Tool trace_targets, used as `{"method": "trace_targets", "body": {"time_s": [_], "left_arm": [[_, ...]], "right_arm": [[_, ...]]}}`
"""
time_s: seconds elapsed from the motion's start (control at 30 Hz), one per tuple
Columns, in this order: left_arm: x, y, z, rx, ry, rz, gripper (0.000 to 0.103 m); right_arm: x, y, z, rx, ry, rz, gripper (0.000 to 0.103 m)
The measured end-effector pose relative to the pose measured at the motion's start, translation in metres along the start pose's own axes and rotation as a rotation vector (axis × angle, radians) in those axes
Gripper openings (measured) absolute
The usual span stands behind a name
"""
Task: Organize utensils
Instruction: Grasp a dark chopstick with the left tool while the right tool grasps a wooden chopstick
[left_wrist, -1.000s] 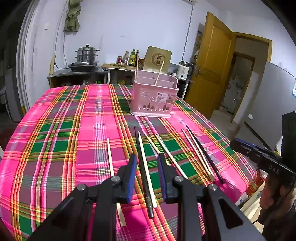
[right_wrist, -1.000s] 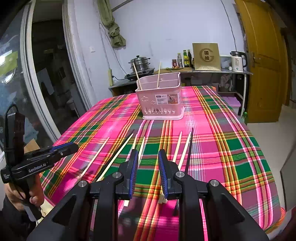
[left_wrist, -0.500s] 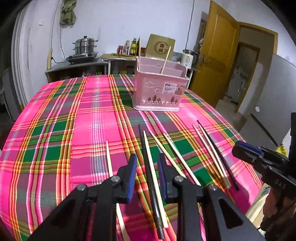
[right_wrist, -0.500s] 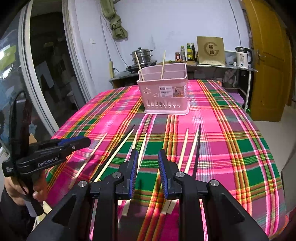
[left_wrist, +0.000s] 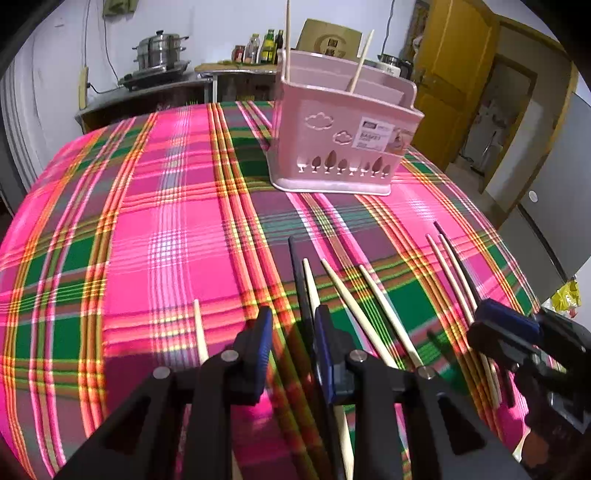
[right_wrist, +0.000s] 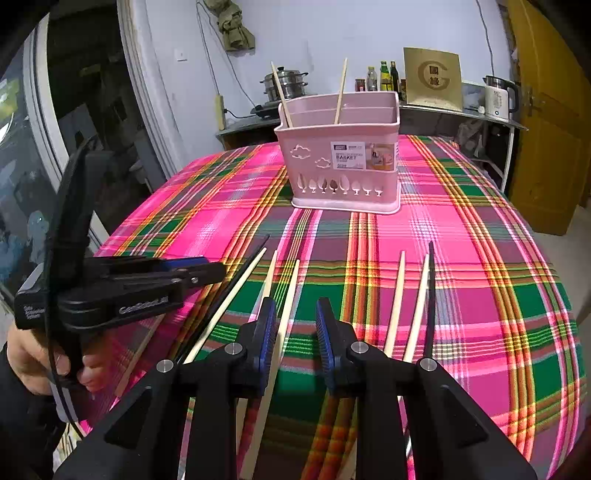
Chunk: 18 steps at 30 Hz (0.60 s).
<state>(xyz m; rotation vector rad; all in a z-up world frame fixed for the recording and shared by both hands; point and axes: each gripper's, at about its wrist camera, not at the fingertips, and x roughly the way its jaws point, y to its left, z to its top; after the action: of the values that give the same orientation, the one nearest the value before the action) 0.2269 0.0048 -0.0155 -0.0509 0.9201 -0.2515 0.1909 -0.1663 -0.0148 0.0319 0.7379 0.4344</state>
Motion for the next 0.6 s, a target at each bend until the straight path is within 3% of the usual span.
{"method": "trace_targets", "body": {"time_s": [0.3,0.6], "left_arm": [[0.013,0.004,0.005,-0.013,0.023,-0.008,0.025],[0.015,0.001,0.008,0.01,0.032,0.04,0.029]], "right_arm": [[0.009,-0.004,0.001,0.011,0.015,0.0,0.023],[0.011,-0.003,0.003,0.007,0.021,-0.004,0.023]]}}
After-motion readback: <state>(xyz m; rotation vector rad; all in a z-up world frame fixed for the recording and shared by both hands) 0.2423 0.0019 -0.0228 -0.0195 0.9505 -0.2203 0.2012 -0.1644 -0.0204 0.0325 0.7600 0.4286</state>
